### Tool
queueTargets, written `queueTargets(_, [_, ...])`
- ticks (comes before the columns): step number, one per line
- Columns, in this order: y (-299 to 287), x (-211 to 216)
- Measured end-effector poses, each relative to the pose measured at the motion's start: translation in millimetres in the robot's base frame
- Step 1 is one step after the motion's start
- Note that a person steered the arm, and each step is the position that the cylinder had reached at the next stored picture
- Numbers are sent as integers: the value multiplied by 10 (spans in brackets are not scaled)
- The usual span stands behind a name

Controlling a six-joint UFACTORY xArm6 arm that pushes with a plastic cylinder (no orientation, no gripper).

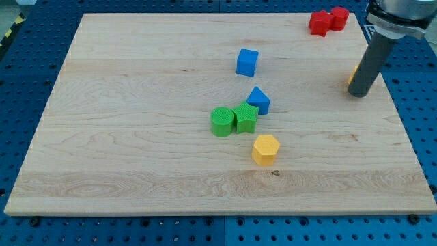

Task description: Push the heart to the bottom of the red circle

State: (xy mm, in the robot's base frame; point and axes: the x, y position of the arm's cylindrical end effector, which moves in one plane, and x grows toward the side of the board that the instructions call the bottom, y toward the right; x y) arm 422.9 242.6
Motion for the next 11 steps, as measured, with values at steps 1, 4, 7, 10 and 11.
queueTargets(1, [83, 50])
queueTargets(4, [104, -266])
queueTargets(7, [113, -772])
queueTargets(10, [113, -1372])
queueTargets(11, [113, -1422])
